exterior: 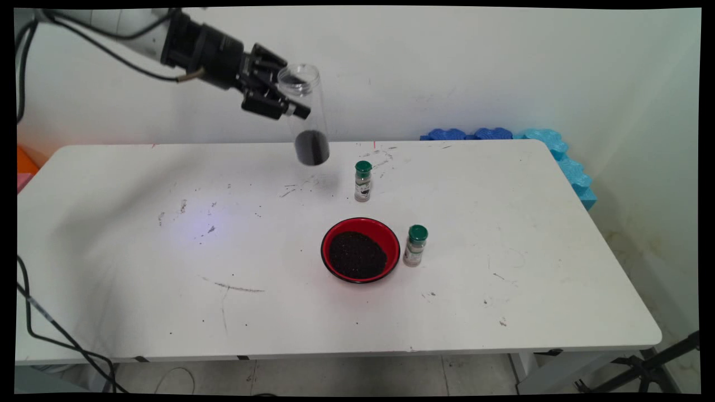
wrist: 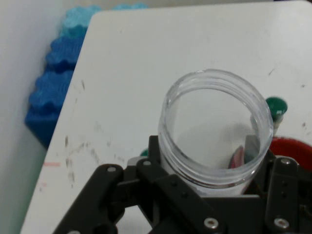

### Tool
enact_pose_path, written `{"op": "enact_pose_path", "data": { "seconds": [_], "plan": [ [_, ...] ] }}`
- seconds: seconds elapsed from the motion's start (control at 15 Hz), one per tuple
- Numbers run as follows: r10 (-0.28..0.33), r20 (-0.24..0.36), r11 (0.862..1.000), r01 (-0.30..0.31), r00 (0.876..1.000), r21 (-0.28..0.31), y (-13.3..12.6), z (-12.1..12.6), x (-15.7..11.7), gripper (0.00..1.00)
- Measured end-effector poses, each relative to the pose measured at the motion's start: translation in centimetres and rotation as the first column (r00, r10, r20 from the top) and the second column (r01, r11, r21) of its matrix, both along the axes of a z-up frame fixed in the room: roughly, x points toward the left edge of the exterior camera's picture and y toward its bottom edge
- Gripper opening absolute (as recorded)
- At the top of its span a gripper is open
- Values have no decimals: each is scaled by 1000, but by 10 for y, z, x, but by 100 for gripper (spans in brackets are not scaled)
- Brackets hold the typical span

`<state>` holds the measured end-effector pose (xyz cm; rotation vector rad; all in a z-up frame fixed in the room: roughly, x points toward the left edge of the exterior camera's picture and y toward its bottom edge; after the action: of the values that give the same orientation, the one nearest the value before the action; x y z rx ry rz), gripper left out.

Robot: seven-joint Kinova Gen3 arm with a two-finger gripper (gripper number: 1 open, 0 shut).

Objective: Place the picked object on the table

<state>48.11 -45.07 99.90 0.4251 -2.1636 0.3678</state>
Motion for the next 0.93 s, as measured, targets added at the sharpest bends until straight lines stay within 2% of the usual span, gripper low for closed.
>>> {"op": "enact_pose_path", "data": {
  "seconds": [0.47,0.93],
  "plan": [
    [71,-5,994,-70,997,78,10,-57,16,0],
    [119,-23,983,-115,993,142,15,-100,14,0]
  ]
}}
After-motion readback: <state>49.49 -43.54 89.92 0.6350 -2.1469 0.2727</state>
